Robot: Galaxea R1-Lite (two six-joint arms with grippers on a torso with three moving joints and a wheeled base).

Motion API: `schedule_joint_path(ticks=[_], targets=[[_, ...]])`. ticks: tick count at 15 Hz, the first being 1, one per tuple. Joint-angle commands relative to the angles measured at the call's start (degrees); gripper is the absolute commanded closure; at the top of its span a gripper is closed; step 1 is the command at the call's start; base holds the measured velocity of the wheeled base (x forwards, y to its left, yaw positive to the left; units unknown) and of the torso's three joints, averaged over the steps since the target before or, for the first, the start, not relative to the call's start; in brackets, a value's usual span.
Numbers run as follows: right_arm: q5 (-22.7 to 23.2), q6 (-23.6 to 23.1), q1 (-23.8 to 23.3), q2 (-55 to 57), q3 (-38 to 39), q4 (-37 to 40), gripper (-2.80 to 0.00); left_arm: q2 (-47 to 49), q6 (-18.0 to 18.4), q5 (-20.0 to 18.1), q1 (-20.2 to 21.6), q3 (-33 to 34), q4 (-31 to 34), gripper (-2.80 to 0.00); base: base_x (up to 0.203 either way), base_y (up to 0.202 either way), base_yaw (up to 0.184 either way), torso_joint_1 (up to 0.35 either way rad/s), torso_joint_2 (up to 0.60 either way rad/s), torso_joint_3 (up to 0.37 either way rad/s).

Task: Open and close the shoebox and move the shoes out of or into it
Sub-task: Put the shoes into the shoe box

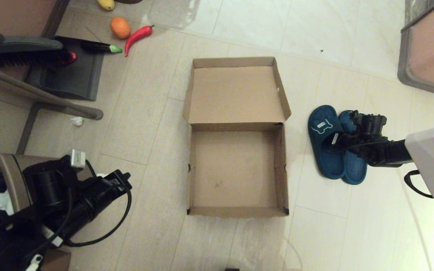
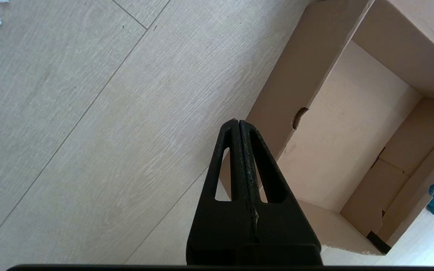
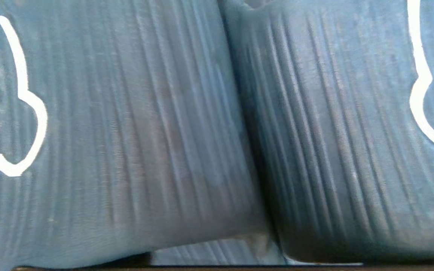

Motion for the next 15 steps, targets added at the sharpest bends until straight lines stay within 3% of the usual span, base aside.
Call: schedule_joint_path(ticks=[1, 6, 15], targets=[[-0.16, 0.16, -0.05, 0.06, 0.03, -0.07, 0.0, 0.23, -0.17, 0.03, -0.08, 0.14, -0.37, 0.0, 0.0, 0.0, 0.0, 0.0, 0.0, 0.0], [0.01, 0.28, -0.05, -3.41, 2.62, 0.18, 0.0, -0.3, -0.17, 0.03, -0.08, 0.31, -0.37, 0.0, 0.0, 0.0, 0.0, 0.0, 0.0, 0.0], [1.58, 0.68, -0.05, -17.13, 22.15, 0.49, 0.0, -0.53, -0.13, 0.12, -0.08, 0.31, -0.37, 0.0, 0.0, 0.0, 0.0, 0.0, 0.0, 0.0]])
